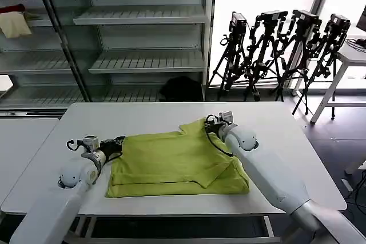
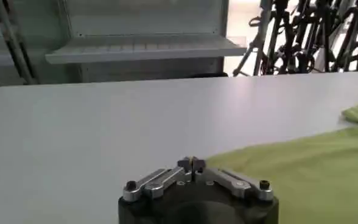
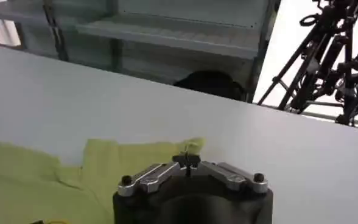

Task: Fold and organize the clothes.

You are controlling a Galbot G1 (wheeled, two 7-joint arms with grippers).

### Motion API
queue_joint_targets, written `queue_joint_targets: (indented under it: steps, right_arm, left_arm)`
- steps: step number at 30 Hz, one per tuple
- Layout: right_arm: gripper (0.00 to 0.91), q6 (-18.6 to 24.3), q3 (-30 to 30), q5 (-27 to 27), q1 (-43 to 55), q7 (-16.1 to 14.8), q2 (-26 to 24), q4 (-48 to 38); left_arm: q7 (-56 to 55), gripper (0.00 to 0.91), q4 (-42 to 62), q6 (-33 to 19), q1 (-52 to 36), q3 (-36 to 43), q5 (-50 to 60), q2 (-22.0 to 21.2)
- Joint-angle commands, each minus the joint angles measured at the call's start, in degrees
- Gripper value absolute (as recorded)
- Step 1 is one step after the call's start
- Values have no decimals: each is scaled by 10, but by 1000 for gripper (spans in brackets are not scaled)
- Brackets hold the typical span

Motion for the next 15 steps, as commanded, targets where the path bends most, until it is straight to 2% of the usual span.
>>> queue_joint_targets:
  steps: [1,15]
  right_arm:
    - [0,0,2,0,0,0,-2,22]
    - [0,1,6,5,-14,-1,-31,73]
  left_arm:
    - [2,0,-20,0,-7,-3,-8,5]
    - [-2,0,-70,0,14,-16,-18,27]
